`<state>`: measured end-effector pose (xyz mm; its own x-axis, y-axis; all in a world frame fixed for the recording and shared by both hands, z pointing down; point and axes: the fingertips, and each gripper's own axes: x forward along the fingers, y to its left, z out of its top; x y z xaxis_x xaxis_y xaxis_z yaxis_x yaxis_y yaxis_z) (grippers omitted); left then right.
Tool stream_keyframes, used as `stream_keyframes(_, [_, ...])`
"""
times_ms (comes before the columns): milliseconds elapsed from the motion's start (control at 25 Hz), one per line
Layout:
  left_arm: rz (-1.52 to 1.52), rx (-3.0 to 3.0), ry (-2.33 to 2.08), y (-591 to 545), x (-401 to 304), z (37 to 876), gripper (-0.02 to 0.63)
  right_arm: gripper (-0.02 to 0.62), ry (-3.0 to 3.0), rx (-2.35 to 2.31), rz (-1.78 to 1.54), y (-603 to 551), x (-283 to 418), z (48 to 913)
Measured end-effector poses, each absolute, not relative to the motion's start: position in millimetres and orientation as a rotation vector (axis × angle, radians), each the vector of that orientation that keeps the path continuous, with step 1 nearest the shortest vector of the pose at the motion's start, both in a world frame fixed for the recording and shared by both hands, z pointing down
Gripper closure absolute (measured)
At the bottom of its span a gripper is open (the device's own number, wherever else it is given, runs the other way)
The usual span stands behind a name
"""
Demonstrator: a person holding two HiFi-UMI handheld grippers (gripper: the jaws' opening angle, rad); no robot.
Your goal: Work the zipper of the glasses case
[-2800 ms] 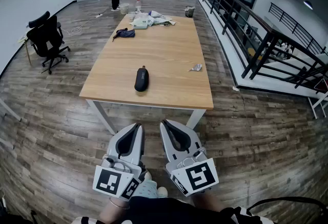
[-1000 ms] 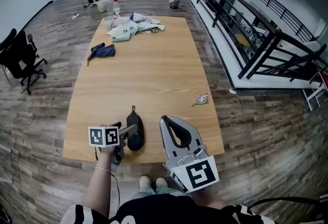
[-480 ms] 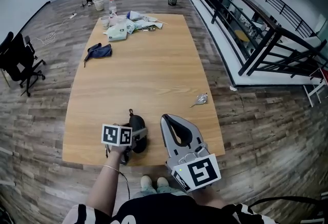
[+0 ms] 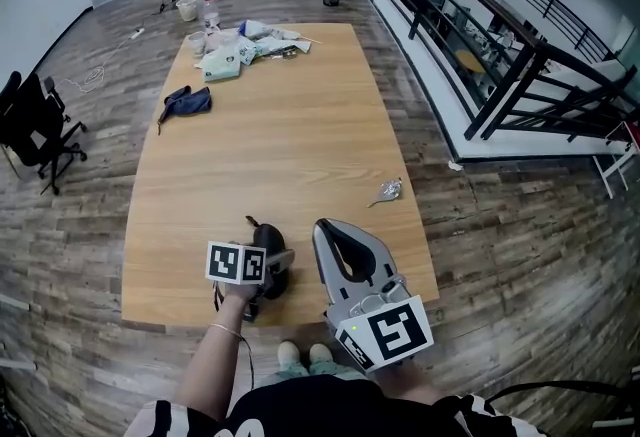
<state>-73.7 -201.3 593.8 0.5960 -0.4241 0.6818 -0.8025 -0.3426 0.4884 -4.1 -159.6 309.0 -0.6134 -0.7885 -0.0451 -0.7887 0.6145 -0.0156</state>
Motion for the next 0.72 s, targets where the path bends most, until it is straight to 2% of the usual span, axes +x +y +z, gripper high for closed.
stream_keyframes(200, [0.525,2.007,-0.941,-199.0,-69.4,592.3,0.278,0.588,2.776,-1.345,-0.015,-158.8,-2.2,312.8])
stream_keyframes(360, [0.547,2.034,-0.919,-199.1,-65.0,591.3,0.295,0.588,2.782,-1.323,-0.022,-158.1,-3.3,312.5])
stream_keyframes(720, [0.911,1.981,-0.857,-194.9,-53.8,609.3,0.207,0.588,2.772,-1.323,-0.029,-157.1,-0.7,313.0])
